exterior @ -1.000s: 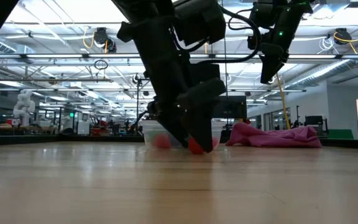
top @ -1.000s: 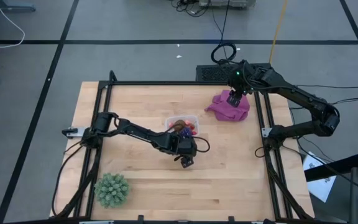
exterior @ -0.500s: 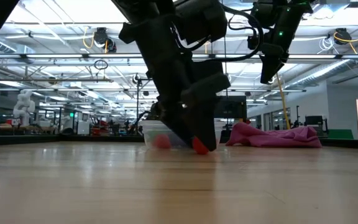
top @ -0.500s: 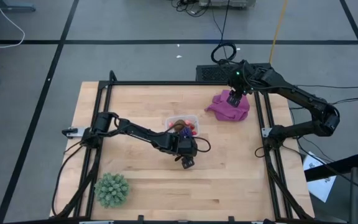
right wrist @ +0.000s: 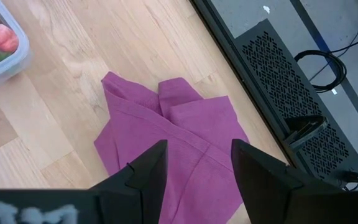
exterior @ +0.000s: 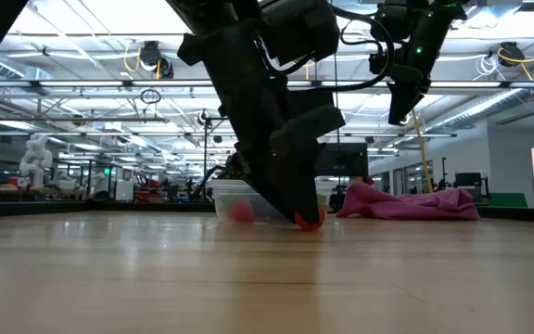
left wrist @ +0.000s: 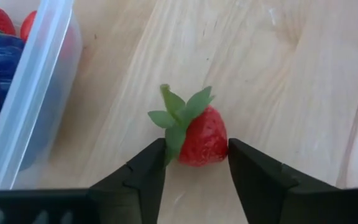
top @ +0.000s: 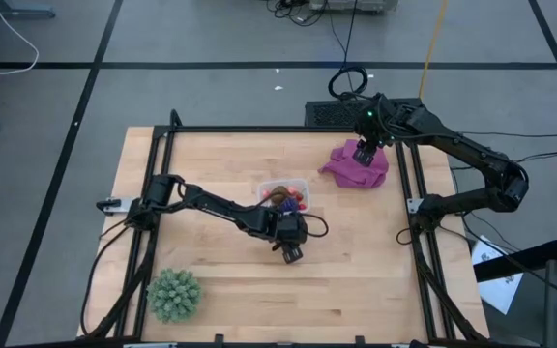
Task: Pick and placing Produce into tupperware
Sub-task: Put the strawberry into the transparent bin
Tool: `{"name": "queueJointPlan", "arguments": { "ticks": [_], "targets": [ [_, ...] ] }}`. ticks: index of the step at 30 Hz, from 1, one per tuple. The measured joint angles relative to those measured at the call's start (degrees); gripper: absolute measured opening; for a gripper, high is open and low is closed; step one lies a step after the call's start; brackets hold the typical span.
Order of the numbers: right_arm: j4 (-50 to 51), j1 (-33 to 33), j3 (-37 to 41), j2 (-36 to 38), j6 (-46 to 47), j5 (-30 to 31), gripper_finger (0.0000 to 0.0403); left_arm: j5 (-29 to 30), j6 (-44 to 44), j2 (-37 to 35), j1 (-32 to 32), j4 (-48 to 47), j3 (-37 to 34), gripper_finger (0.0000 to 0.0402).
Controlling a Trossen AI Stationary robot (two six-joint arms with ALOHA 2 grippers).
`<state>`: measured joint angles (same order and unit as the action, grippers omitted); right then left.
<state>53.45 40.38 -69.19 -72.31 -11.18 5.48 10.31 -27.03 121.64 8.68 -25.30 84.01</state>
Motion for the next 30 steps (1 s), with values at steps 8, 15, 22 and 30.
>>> {"name": "queueJointPlan", "arguments": {
  "ticks": [8,15,22,30],
  "targets": [
    [0.00,0.00,0.00,0.00,0.00,0.00,0.0169,-0.02,-0.15,0.00,0.20,2.86,0.00,0.0141],
    [0.00,0.00,-0.02,0.00,0.00,0.00,0.0169,-1.07,-0.68,0.00,0.24,2.91,0.00,0.0152],
    [0.00,0.00,0.00,0.00,0.00,0.00,0.0169,-2.51,-2.26,0.00,0.51,3.05,0.00,0.0176],
    [0.02,0.00,0.00,0.00,0.00,0.00,0.0169,-3.15,-3.15,0.00,1.16,6.75,0.00,0.0226]
  ]
}}
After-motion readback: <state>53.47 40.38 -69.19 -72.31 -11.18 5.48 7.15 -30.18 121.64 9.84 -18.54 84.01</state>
